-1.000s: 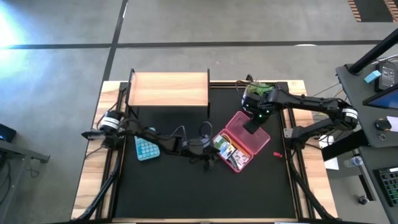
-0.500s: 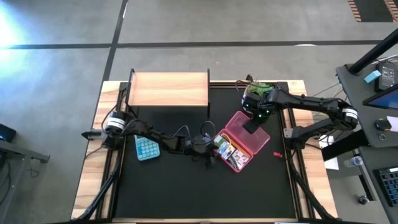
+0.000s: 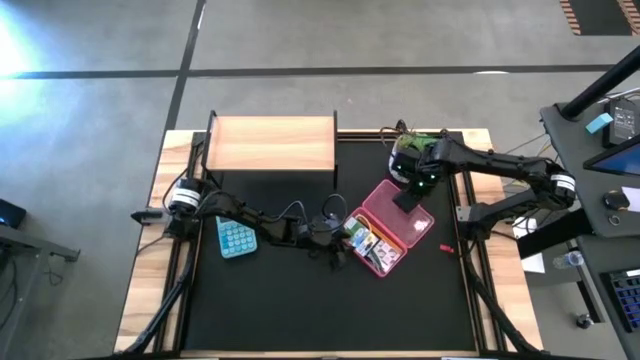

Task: Pack school essentials
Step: Close the pink supply box

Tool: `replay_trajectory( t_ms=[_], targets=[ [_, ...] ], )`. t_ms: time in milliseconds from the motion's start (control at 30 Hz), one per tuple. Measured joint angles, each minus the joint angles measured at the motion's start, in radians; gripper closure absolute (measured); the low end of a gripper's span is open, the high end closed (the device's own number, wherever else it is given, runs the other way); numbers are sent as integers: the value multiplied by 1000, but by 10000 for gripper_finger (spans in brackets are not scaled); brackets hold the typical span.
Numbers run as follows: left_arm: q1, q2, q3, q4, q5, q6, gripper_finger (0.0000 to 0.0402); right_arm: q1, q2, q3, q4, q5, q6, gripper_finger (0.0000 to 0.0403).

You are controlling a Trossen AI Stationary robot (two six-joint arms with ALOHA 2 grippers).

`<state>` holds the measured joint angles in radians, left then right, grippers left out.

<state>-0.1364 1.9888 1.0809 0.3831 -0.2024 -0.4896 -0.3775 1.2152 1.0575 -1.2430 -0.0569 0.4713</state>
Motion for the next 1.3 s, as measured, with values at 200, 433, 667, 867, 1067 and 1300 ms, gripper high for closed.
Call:
replay_trajectory(
  t_ms=[200,433,667,867,1067,1300],
  targets=[
    [2,0,0,-5,-7,0,219,-1,-2,44,-208,265,133,234],
    [6,-1,-1,-6,-8,1,219,0,0,-109,-133,218,226,247],
    [6,-1,-1,-6,-8,1,219,0,3,-230,-96,206,226,254],
    [6,-1,-1,-6,-8,0,219,0,3,-282,4,125,220,267],
    [9,-1,1,-6,-8,0,219,0,3,-283,95,58,190,273],
    [14,-1,1,-8,-12,0,219,0,0,-248,89,-1,164,275]
  ],
)
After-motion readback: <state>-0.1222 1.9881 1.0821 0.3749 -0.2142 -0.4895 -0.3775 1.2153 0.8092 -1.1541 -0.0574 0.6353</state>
